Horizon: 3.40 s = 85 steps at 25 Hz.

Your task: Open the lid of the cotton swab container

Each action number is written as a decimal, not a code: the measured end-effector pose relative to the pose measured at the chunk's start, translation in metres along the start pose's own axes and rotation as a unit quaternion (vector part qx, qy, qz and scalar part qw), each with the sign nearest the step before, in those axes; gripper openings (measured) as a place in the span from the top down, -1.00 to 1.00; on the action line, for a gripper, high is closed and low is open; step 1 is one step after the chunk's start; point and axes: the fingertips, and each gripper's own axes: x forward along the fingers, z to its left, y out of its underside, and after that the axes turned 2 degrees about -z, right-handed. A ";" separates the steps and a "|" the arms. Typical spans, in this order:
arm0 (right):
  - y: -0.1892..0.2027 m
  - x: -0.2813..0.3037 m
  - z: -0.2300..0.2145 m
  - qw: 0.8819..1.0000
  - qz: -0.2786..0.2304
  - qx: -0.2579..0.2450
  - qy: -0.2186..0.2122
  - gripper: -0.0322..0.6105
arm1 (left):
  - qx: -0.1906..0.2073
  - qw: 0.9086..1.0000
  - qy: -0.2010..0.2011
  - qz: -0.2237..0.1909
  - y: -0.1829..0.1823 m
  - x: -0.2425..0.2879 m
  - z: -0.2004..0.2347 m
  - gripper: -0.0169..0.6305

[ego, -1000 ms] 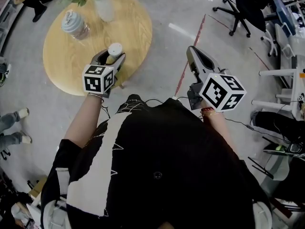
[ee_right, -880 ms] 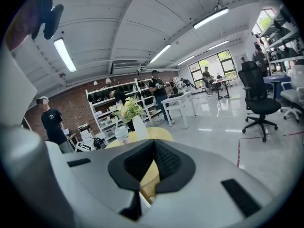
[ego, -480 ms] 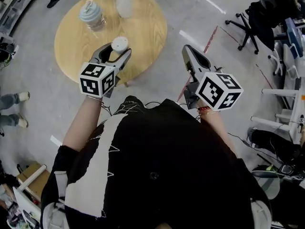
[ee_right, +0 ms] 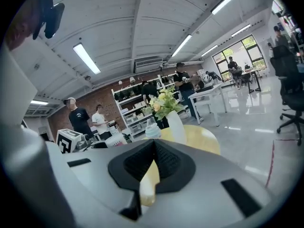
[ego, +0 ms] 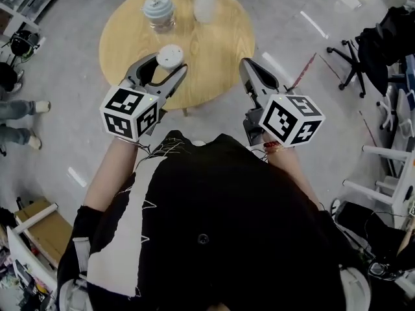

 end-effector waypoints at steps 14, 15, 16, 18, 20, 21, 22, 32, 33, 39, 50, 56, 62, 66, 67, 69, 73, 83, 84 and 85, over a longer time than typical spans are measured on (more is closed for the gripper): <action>0.010 0.059 0.110 0.999 0.010 0.007 -0.048 0.89 | -0.017 1.000 -0.012 0.005 -0.005 -0.094 0.045 0.14; 0.010 0.062 0.118 0.999 0.009 0.008 -0.049 0.89 | -0.019 1.000 -0.012 0.009 -0.003 -0.099 0.048 0.14; 0.011 0.064 0.125 0.999 0.008 0.008 -0.051 0.89 | -0.022 1.000 -0.011 0.012 -0.001 -0.105 0.051 0.14; 0.011 0.069 0.138 0.998 0.007 0.007 -0.054 0.89 | -0.026 1.000 -0.009 0.015 0.000 -0.114 0.056 0.14; 0.013 0.072 0.151 0.998 0.007 0.006 -0.056 0.89 | -0.027 0.999 -0.008 0.017 0.001 -0.122 0.061 0.13; 0.014 0.073 0.158 0.998 0.007 0.005 -0.058 0.89 | -0.028 0.999 -0.007 0.017 0.002 -0.126 0.063 0.13; 0.016 0.074 0.165 0.998 0.006 0.004 -0.061 0.89 | -0.029 0.999 -0.006 0.017 0.003 -0.130 0.064 0.13; 0.028 0.080 0.220 0.995 -0.003 -0.007 -0.099 0.89 | -0.026 0.999 0.009 0.022 0.011 -0.152 0.074 0.13; 0.030 0.081 0.224 0.995 -0.002 -0.010 -0.103 0.89 | -0.026 0.999 0.009 0.024 0.012 -0.153 0.074 0.13; 0.040 0.088 0.252 0.989 0.012 -0.027 -0.146 0.58 | -0.033 0.999 0.007 0.035 0.022 -0.158 0.082 0.13; 0.058 0.093 0.272 0.983 0.042 -0.038 -0.172 0.36 | -0.024 0.997 0.032 0.059 0.029 -0.150 0.072 0.13; 0.064 0.090 0.269 0.984 0.055 -0.046 -0.165 0.24 | -0.004 0.995 0.054 0.079 0.033 -0.144 0.057 0.13; 0.068 0.088 0.261 0.984 0.068 -0.049 -0.155 0.13 | 0.015 0.994 0.062 0.094 0.036 -0.137 0.046 0.13; 0.072 0.089 0.257 0.985 0.073 -0.051 -0.150 0.07 | 0.034 0.992 0.063 0.105 0.038 -0.134 0.042 0.13; 0.073 0.089 0.257 0.985 0.075 -0.052 -0.148 0.05 | 0.041 0.991 0.063 0.108 0.039 -0.133 0.041 0.13; 0.075 0.090 0.255 0.985 0.080 -0.056 -0.144 0.01 | 0.056 0.990 0.065 0.114 0.038 -0.132 0.039 0.13; 0.081 0.092 0.253 0.984 0.097 -0.065 -0.138 -0.02 | 0.074 0.987 0.073 0.124 0.039 -0.130 0.034 0.13; 0.090 0.095 0.246 0.982 0.121 -0.065 -0.127 0.07 | 0.086 0.982 0.087 0.142 0.044 -0.126 0.028 0.13; 0.090 0.095 0.245 0.982 0.122 -0.063 -0.127 0.07 | 0.087 0.982 0.087 0.143 0.044 -0.126 0.028 0.13; 0.089 0.095 0.245 0.982 0.123 -0.059 -0.128 0.07 | 0.087 0.982 0.087 0.143 0.044 -0.126 0.029 0.13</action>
